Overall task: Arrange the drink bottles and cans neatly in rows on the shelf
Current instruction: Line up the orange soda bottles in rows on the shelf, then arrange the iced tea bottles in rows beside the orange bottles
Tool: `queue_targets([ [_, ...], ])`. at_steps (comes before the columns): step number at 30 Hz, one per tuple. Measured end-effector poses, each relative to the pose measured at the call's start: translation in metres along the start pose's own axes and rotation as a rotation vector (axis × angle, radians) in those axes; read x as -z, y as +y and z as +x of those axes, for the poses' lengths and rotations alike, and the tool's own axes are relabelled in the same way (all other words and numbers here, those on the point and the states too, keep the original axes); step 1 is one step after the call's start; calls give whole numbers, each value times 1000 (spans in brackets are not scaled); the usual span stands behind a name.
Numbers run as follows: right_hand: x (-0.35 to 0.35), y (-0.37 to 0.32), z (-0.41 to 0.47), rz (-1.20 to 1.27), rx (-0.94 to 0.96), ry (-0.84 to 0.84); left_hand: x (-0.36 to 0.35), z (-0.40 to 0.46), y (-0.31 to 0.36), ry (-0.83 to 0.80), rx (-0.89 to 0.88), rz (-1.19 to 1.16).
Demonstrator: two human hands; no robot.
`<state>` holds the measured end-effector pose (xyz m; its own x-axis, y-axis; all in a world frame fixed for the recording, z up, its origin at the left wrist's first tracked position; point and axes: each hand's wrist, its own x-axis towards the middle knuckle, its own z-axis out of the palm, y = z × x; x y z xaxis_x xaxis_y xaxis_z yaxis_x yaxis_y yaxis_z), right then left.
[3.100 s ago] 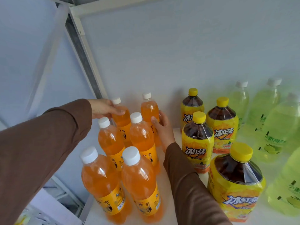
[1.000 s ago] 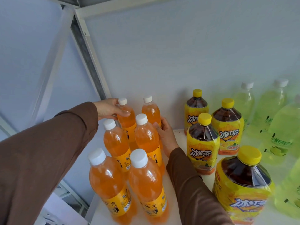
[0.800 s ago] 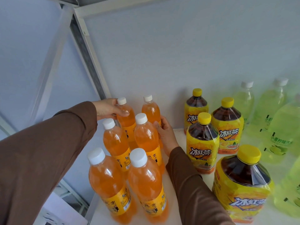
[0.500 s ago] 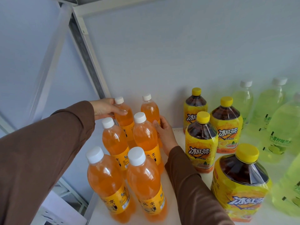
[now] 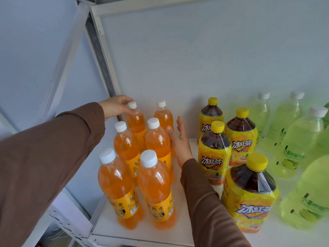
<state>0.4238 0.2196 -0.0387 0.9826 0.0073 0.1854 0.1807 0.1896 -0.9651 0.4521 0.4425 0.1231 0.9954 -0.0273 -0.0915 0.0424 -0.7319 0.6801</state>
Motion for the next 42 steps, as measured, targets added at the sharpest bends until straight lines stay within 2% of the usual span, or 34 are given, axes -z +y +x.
queue_targets([
  [7,3,-43,-21,-151,99,45,7,-45,20,220,-92,134],
  [11,2,-77,-39,-315,179,60,8,-75,24,313,-148,172],
  [17,13,-132,-70,-782,387,79,8,-135,33,411,-284,331],
  [23,27,-176,-129,-1215,489,68,-7,-207,48,531,-440,518],
  [32,62,-205,-244,-1454,507,38,-73,-308,61,552,-641,545],
  [42,138,-200,-325,-1495,474,-6,-172,-349,76,429,-684,467],
])
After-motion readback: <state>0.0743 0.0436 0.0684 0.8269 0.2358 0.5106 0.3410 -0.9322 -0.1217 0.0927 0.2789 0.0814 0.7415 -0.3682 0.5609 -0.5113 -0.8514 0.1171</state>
